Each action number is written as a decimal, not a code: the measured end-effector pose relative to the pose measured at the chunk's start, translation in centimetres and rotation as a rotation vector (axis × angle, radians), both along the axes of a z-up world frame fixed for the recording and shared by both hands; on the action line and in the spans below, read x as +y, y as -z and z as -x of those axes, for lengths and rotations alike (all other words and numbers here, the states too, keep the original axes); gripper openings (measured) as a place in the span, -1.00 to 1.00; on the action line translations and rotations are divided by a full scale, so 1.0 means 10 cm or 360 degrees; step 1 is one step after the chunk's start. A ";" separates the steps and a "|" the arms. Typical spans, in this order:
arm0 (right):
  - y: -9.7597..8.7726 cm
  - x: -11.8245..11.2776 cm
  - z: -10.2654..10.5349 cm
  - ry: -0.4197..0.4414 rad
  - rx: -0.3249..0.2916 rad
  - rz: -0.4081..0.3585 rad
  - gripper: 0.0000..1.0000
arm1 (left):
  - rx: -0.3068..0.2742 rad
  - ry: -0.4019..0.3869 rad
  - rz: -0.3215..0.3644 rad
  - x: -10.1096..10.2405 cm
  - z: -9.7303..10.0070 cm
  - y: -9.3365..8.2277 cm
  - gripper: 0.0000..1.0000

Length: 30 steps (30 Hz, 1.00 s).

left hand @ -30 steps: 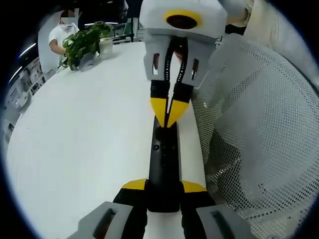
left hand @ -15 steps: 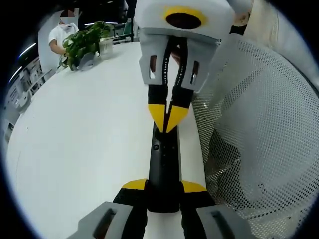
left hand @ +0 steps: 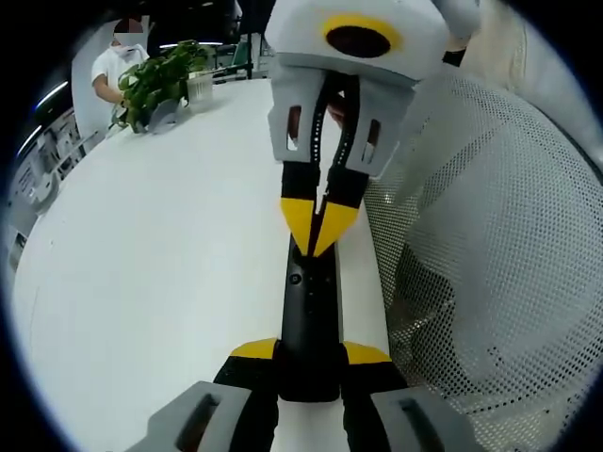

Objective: Press the specified remote control buttons in sequence, fully releasing each button before pressing the next.

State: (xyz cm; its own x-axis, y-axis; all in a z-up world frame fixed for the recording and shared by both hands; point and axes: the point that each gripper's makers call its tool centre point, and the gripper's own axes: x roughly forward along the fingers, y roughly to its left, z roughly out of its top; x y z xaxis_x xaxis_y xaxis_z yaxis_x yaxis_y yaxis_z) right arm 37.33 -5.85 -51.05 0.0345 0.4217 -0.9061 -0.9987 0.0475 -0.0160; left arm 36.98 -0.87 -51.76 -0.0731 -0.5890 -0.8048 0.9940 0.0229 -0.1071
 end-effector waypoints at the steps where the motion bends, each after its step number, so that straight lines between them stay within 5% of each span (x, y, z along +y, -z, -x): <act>1: 0.00 0.01 0.00 -0.0004 0.0002 0.0000 -1.00 | 0.0000 0.0000 0.0000 0.00 0.00 0.00 -0.52; 13: 0.00 0.03 0.00 -0.0014 0.0031 -0.0007 -1.00 | 0.0001 0.0000 0.0001 0.00 0.00 0.00 -0.52; 24: 0.01 0.05 0.03 -0.0543 -0.0244 0.0204 -1.00 | 0.0000 0.0003 -0.0002 0.00 0.00 0.01 -0.52; 30: 0.02 0.05 0.05 -0.0937 -0.0540 0.0282 -1.00 | 0.0000 0.0003 -0.0002 0.00 0.00 0.00 -0.52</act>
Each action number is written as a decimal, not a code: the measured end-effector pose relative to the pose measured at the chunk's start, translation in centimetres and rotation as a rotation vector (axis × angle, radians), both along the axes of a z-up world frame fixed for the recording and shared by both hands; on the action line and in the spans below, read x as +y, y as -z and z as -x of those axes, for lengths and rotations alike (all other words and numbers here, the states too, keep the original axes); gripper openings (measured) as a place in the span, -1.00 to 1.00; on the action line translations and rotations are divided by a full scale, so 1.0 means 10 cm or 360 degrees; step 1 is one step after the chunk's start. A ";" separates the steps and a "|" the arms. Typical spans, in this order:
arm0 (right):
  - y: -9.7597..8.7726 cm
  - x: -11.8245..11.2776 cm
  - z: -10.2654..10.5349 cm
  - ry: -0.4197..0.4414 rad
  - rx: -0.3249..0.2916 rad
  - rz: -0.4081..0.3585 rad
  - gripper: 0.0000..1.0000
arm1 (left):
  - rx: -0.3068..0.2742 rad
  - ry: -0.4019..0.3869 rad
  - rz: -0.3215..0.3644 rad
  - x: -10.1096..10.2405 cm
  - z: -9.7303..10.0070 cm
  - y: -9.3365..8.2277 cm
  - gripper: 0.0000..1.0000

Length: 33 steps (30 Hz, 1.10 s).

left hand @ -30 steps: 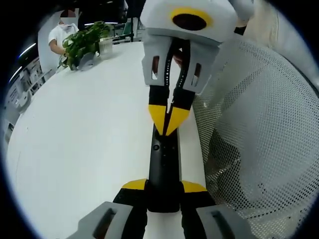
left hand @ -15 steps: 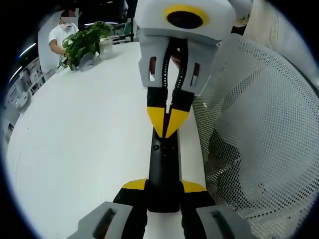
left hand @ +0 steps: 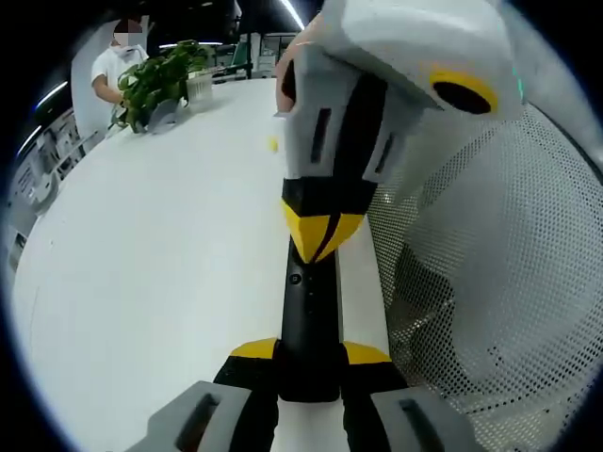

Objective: Press the specified remote control buttons in sequence, fully releasing each button before pressing the next.

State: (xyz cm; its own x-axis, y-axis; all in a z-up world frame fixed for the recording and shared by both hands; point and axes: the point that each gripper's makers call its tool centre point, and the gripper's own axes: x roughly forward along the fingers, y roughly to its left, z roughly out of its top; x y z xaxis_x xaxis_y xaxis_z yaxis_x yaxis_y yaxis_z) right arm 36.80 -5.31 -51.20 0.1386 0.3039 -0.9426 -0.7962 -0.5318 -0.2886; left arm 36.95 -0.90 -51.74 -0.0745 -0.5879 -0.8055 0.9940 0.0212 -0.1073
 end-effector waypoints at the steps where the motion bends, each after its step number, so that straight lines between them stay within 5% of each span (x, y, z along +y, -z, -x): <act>1: 0.00 0.00 0.00 -0.0053 -0.0046 0.0011 -1.00 | 0.0001 -0.0001 0.0001 0.00 0.00 0.00 -0.52; 5: 0.00 0.00 0.02 -0.0137 -0.0177 -0.0011 -1.00 | 0.0003 -0.0004 0.0003 0.00 0.00 0.00 -0.52; 9: -0.01 -0.01 0.02 -0.0150 -0.0201 -0.0048 -1.00 | 0.0006 -0.0008 0.0008 0.00 0.00 0.00 -0.52; 33: 0.01 0.11 0.15 -0.0236 -0.0077 -0.0001 -1.00 | 0.0026 -0.0004 0.0017 -0.02 0.03 -0.02 -0.52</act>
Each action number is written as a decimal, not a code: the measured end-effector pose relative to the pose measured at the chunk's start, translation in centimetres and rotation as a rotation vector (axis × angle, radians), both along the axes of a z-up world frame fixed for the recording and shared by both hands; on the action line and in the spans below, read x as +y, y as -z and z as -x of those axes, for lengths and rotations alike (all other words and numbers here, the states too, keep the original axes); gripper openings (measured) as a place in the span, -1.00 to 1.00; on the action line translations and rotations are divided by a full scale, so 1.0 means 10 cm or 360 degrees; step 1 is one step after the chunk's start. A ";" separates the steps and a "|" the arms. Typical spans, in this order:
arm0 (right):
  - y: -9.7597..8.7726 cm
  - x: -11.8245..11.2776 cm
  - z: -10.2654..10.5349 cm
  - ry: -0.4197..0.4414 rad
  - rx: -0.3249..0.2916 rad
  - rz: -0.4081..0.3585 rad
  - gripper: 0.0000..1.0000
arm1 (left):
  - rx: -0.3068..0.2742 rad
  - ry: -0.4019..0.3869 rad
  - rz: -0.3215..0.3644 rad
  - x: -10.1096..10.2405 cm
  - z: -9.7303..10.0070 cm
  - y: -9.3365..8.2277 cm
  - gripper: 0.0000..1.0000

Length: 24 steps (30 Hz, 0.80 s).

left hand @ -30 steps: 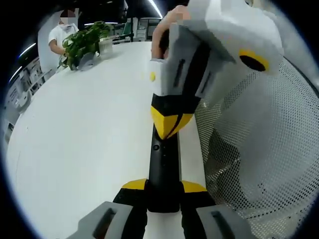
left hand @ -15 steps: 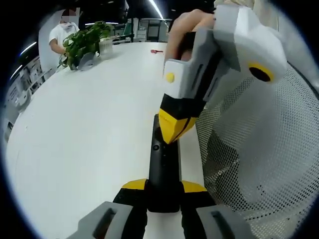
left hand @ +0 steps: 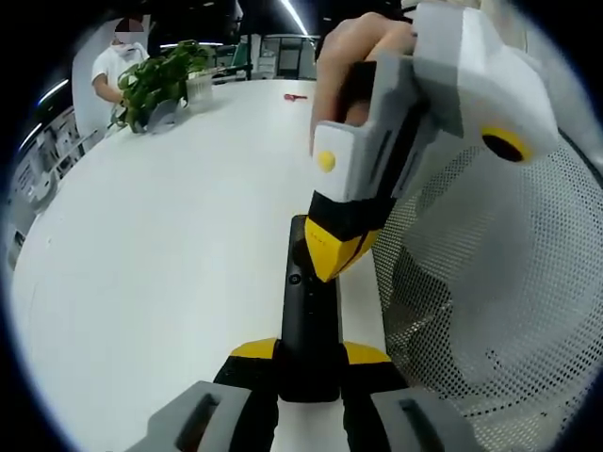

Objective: Press the specified remote control buttons in sequence, fully releasing each button before pressing the next.

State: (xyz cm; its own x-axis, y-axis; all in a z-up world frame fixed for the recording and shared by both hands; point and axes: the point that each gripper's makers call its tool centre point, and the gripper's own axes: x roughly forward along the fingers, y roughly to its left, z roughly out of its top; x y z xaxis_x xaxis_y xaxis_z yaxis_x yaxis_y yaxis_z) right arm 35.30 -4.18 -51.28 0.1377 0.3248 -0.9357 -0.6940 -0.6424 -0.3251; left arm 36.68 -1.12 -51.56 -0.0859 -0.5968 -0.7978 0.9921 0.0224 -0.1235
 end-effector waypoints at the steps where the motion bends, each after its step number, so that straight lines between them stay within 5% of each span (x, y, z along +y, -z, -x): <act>1: 0.02 0.00 0.03 -0.0039 0.0028 0.0034 -1.00 | 0.0013 -0.0005 0.0006 -0.01 0.01 0.00 -0.52; 12: 0.03 0.01 0.03 -0.0188 -0.0124 0.0225 -1.00 | 0.0004 0.0003 0.0003 -0.02 0.01 0.00 -0.52; 24: -0.01 0.00 -0.01 0.0489 0.0324 -0.0086 -1.00 | 0.0003 0.0007 0.0002 -0.03 0.01 0.00 -0.52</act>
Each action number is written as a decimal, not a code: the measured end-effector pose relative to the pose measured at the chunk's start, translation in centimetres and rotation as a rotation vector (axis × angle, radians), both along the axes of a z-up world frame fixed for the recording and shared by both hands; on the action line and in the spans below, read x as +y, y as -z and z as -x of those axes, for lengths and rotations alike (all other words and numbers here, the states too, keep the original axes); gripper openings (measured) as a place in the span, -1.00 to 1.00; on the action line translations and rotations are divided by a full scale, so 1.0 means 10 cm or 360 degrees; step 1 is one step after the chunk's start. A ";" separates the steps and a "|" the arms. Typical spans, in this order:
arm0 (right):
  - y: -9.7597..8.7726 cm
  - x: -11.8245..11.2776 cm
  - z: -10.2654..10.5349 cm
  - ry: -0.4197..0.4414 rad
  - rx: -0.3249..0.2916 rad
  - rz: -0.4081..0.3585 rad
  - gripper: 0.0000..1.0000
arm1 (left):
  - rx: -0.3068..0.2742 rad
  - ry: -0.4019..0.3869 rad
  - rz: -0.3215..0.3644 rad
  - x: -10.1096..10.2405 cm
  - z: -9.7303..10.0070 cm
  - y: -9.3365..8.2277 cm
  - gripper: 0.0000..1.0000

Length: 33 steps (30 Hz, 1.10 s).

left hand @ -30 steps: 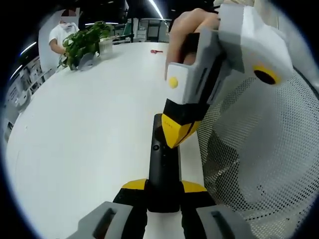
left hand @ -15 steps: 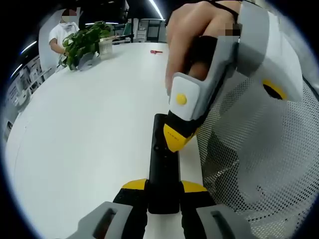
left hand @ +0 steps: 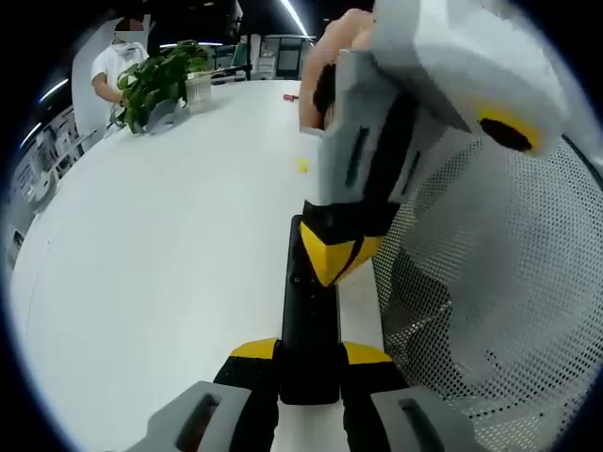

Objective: Press the specified remote control buttons in sequence, fully releasing each button before pressing the next.

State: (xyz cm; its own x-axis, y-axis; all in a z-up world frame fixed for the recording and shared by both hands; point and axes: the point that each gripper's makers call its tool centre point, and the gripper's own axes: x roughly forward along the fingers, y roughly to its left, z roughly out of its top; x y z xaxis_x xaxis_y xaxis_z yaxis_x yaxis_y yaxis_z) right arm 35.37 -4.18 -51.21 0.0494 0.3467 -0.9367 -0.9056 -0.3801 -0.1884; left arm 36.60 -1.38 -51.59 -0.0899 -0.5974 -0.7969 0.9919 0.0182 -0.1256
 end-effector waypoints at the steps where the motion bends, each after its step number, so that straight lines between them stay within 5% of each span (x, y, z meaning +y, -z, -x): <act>1: 0.00 0.00 -0.01 0.0064 0.0055 -0.0026 -1.00 | 0.0000 0.0000 0.0001 0.00 0.00 0.00 -0.52; 8: -0.05 -0.01 -0.17 0.0327 0.0139 -0.0075 -1.00 | 0.0002 -0.0001 0.0005 0.00 0.00 0.00 -0.52; 12: -0.03 0.00 -0.16 0.0312 0.0181 -0.0063 -1.00 | 0.0002 -0.0001 0.0006 0.00 0.00 0.00 -0.52; 16: -0.04 0.00 -0.13 0.0068 0.0115 -0.0027 -1.00 | 0.0004 -0.0002 0.0008 -0.01 0.00 -0.01 -0.52; 23: -0.01 0.00 -0.10 -0.0510 -0.0227 0.0112 -1.00 | 0.0008 -0.0006 0.0012 -0.01 0.00 -0.01 -0.52; 30: -0.01 0.00 -0.11 -0.0534 -0.0229 0.0153 -1.00 | 0.0007 -0.0004 0.0011 -0.01 -0.01 0.01 -0.52; 33: -0.01 0.01 -0.12 -0.0355 -0.0126 0.0084 -1.00 | 0.0007 -0.0004 0.0010 -0.01 -0.01 0.01 -0.52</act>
State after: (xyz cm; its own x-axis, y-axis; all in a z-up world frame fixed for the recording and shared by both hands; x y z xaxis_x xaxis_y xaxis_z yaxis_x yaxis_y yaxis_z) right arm 36.57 -4.11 -51.14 0.0509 0.3079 -0.9501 -0.7813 -0.5803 -0.2299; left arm 36.70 -1.43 -51.66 -0.0921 -0.6026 -0.7927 0.9913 0.0196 -0.1301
